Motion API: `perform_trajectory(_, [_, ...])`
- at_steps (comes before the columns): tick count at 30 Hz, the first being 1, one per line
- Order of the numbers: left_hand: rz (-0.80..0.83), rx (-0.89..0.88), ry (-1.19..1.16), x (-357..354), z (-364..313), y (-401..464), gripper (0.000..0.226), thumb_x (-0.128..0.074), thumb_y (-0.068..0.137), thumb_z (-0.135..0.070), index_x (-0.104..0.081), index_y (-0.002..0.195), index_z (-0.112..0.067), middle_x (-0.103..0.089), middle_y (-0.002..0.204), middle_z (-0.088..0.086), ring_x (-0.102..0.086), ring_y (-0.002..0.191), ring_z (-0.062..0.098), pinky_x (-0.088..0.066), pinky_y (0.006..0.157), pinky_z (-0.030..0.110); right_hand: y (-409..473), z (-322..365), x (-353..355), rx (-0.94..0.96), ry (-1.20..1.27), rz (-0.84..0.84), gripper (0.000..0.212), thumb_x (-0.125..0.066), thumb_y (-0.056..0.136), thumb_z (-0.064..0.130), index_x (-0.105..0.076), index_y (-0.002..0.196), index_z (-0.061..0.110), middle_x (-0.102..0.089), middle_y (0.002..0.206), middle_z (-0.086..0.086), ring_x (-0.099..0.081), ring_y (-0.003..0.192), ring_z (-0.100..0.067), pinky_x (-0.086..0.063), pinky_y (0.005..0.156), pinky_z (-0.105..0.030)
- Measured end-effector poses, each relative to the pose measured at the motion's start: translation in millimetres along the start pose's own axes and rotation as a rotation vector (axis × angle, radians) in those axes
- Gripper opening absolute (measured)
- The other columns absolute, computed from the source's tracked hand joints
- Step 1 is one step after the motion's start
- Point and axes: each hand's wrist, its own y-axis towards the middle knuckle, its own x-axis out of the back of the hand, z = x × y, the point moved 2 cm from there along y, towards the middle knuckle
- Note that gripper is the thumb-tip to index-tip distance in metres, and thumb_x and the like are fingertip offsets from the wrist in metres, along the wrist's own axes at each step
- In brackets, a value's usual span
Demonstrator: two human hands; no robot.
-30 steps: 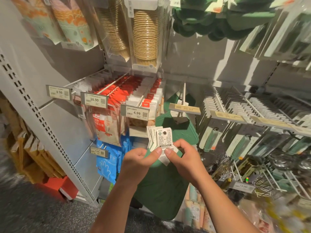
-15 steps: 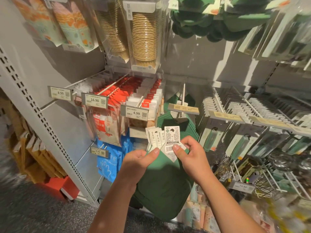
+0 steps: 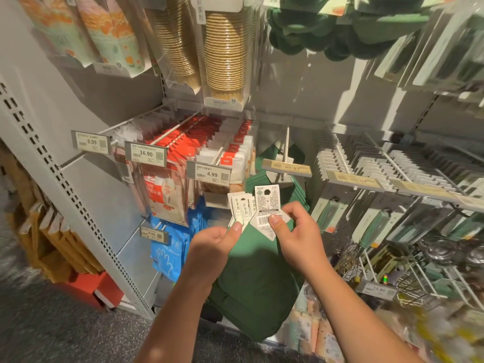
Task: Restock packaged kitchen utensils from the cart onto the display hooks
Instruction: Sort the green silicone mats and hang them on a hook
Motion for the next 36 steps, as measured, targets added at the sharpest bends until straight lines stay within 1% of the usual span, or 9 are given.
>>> perform_trajectory(3, [0.062,0.011,-0.017,3.0,-0.8,0.8,0.077,-0.065,0.076,-0.069,-0.06,0.082,0.008,-0.053,0.067,0.006,-0.049,0.064,0.023,-0.039,0.066,0.039,6.6,-2.8,-2.9,-0.017,-0.057,-0.025,0.016,-0.068,0.097,0.03,-0.055,0.092,0.023,-0.063,0.08,-0.013,-0.043,0.057,-0.009,-0.036,0.06,-0.034])
perform_trajectory(5, [0.106,0.034,-0.062,3.5,-2.8,1.1,0.054,-0.073,0.073,-0.057,-0.074,0.082,-0.005,-0.074,0.077,0.002,-0.066,0.07,0.021,-0.05,0.069,0.036,10.5,-4.0,-4.6,-0.021,-0.08,-0.051,0.017,-0.067,0.097,0.033,-0.055,0.092,0.024,-0.062,0.077,-0.011,-0.043,0.057,-0.01,-0.038,0.06,-0.035])
perform_trajectory(7, [0.177,0.068,-0.104,4.0,-5.7,-0.9,0.037,-0.08,0.069,-0.04,-0.078,0.091,-0.01,-0.079,0.088,0.007,-0.075,0.077,0.021,-0.056,0.07,0.033,13.6,-5.0,-5.1,-0.023,-0.093,-0.077,0.018,-0.066,0.098,0.035,-0.055,0.093,0.022,-0.06,0.073,-0.012,-0.044,0.056,-0.014,-0.039,0.06,-0.037])
perform_trajectory(11, [0.297,0.081,-0.109,8.5,-2.4,-0.2,0.067,-0.099,0.056,-0.017,-0.069,0.115,-0.008,-0.08,0.098,0.009,-0.078,0.089,0.027,-0.06,0.075,0.034,19.8,-3.9,-4.0,-0.024,-0.111,-0.122,0.021,-0.065,0.099,0.034,-0.054,0.092,0.017,-0.049,0.061,-0.003,-0.04,0.053,-0.019,-0.033,0.057,-0.037])
perform_trajectory(16, [0.403,0.018,-0.033,14.5,2.1,0.0,0.069,-0.09,0.067,0.005,-0.06,0.123,-0.022,-0.079,0.104,0.001,-0.077,0.094,0.021,-0.062,0.077,0.032,26.8,-0.4,-2.2,-0.013,-0.13,-0.151,0.022,-0.065,0.1,0.033,-0.053,0.091,0.016,-0.058,0.073,-0.006,-0.053,0.066,-0.031,-0.038,0.062,-0.041])
perform_trajectory(25, [0.434,-0.034,-0.124,25.2,4.6,-0.1,0.078,-0.092,0.063,-0.013,-0.062,0.134,-0.011,-0.073,0.122,0.016,-0.069,0.114,0.039,-0.055,0.099,0.056,27.4,-1.9,-1.6,-0.02,-0.022,-0.137,0.026,-0.067,0.099,0.029,-0.049,0.081,0.022,-0.05,0.069,0.007,-0.04,0.056,-0.004,-0.03,0.057,-0.03])
perform_trajectory(31, [0.443,-0.018,-0.23,29.6,4.0,-4.2,0.069,-0.092,0.069,-0.02,-0.067,0.132,-0.009,-0.071,0.126,0.022,-0.068,0.117,0.04,-0.056,0.1,0.049,15.0,-16.8,-1.5,-0.039,0.016,-0.106,0.03,-0.066,0.099,0.028,-0.046,0.078,0.022,-0.043,0.07,0.006,-0.037,0.059,-0.002,-0.029,0.056,-0.023])
perform_trajectory(34, [0.442,0.018,-0.247,30.7,6.3,-8.1,0.082,-0.096,0.068,-0.025,-0.061,0.141,-0.011,-0.068,0.129,0.025,-0.065,0.122,0.043,-0.051,0.106,0.055,10.6,-26.2,2.2,-0.061,0.039,-0.117,0.027,-0.066,0.1,0.024,-0.047,0.079,0.025,-0.045,0.072,0.008,-0.04,0.062,-0.001,-0.033,0.06,-0.023])
perform_trajectory(36, [0.393,0.056,-0.256,34.1,8.2,-8.2,0.082,-0.092,0.068,-0.013,-0.059,0.142,-0.013,-0.071,0.124,0.025,-0.065,0.119,0.046,-0.048,0.107,0.061,10.7,-33.6,7.1,-0.072,0.014,-0.1,0.016,-0.065,0.1,0.026,-0.054,0.088,0.025,-0.054,0.077,0.007,-0.047,0.068,-0.005,-0.037,0.065,-0.032])
